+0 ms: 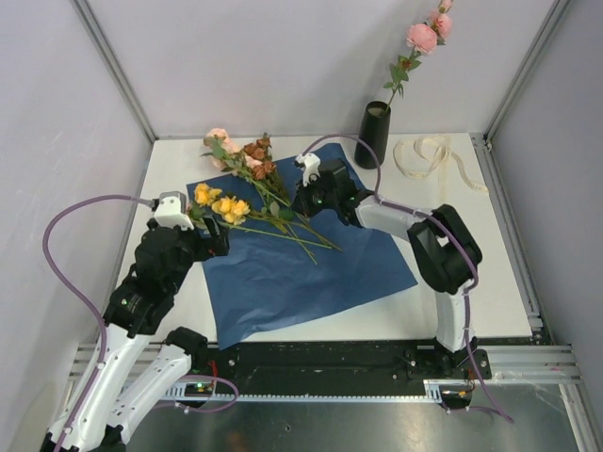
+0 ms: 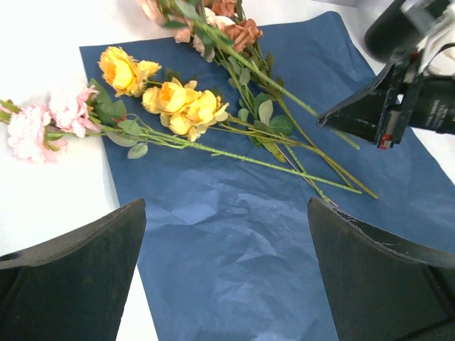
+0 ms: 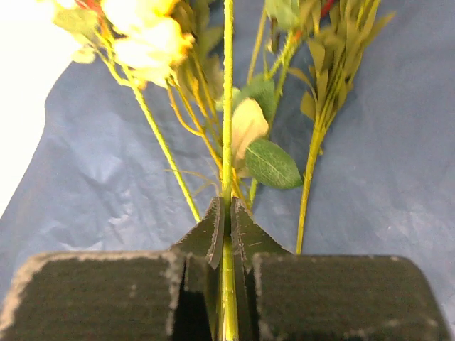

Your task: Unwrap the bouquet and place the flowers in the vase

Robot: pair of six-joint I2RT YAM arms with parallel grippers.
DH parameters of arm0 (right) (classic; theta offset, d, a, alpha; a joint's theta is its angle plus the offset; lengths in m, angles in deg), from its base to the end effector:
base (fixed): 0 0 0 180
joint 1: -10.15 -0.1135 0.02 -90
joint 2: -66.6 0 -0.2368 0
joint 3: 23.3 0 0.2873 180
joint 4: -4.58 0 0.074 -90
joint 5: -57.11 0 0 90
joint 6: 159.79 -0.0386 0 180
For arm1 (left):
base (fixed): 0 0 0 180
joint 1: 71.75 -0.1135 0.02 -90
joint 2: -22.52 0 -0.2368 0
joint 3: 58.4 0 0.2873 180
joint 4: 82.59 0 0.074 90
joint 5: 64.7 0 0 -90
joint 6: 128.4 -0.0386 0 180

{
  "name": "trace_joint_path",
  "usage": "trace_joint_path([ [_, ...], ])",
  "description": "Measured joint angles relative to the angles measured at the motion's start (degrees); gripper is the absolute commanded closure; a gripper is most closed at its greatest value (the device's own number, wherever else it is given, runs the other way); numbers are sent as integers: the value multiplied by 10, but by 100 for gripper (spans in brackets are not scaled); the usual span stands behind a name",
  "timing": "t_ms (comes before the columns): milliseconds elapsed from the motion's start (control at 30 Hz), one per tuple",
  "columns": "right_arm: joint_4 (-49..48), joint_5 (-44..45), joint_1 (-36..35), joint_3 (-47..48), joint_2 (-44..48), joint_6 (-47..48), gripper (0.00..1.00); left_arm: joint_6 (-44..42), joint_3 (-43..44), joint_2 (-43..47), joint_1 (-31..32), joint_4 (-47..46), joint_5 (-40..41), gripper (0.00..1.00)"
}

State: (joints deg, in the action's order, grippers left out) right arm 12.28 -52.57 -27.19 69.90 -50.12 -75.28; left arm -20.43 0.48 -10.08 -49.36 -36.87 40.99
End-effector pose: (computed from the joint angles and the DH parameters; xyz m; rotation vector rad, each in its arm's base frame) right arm 0.3771 0.3041 0.1532 -0.8015 2.0342 0.7989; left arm 0.1731 -0.0600 0.3313 -0.1115 1.8996 -0.2173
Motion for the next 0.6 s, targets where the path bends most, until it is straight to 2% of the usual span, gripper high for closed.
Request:
trace_joint_path([
  [133, -61, -12, 0, -43, 65, -22, 100, 22, 3, -11, 0, 0, -22, 2],
  [400, -187, -9, -11, -150, 185, -76, 100, 124, 19, -53, 0, -7, -76, 4],
  [600, -265, 18, -37, -270, 286, -130, 100, 175, 17, -111, 0, -61, -144, 12],
])
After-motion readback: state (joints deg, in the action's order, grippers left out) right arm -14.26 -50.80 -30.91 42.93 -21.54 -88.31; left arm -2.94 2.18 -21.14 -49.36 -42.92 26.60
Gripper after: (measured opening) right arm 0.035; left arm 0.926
